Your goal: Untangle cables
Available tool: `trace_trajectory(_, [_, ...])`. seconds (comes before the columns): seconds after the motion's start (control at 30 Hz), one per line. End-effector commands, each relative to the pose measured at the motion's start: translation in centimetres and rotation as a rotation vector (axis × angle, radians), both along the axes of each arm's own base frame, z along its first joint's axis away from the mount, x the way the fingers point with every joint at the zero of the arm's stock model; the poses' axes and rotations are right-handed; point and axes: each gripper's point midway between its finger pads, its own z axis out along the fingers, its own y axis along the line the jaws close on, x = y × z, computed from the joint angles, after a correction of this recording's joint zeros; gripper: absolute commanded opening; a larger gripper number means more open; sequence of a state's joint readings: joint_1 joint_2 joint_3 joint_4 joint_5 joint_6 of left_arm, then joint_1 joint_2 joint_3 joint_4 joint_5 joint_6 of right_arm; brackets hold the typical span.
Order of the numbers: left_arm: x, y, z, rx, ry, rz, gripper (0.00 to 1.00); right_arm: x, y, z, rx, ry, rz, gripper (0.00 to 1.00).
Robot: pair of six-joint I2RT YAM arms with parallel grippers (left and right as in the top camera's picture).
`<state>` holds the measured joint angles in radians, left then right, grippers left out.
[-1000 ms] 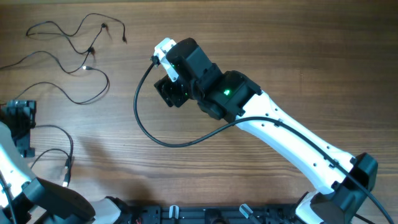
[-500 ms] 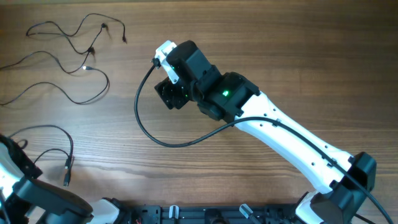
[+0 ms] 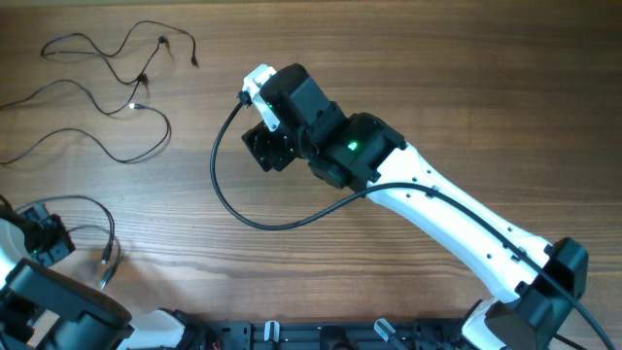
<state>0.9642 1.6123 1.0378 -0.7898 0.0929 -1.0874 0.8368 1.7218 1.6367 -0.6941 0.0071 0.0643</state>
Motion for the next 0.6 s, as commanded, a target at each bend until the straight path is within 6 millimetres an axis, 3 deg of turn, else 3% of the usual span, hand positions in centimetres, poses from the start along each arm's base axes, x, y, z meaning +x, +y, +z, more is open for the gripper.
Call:
trace_trajectory(0.0, [4.5,-2.6,1.0,-0.084,-0.254,-0.271,0.04,-0.3,0.0,0.1,0.015,0.012,-0.005,0.74])
trace_trajectory(0.17, [6.2,-3.7,1.2,-0.007,-0.257,-0.514,0.04,-0.2,0.1,0.3,0.02,0.007,-0.005,0.74])
trace_trajectory(0.3, [6.4,-3.1,0.7,0.085,-0.154,-0.602,0.04,-0.2,0.1,0.3,0.021,0.007,-0.005,0.74])
trace_trajectory(0.43, [8.2,-4.0,0.4,0.177,-0.067,-0.729,0.04,-0.2,0.1,0.3,0.024,0.004,-0.005,0.74])
trace_trajectory(0.5, [10.0,-5.8,-0.1,0.196,-0.047,-0.81,0.04,0.0,0.3,0.6,0.033,-0.004,-0.005,0.74])
trace_trajectory(0.57, [10.6,-5.8,-0.8,0.251,0.031,-0.828,0.04,0.0,0.3,0.6,0.034,-0.005,-0.004,0.74])
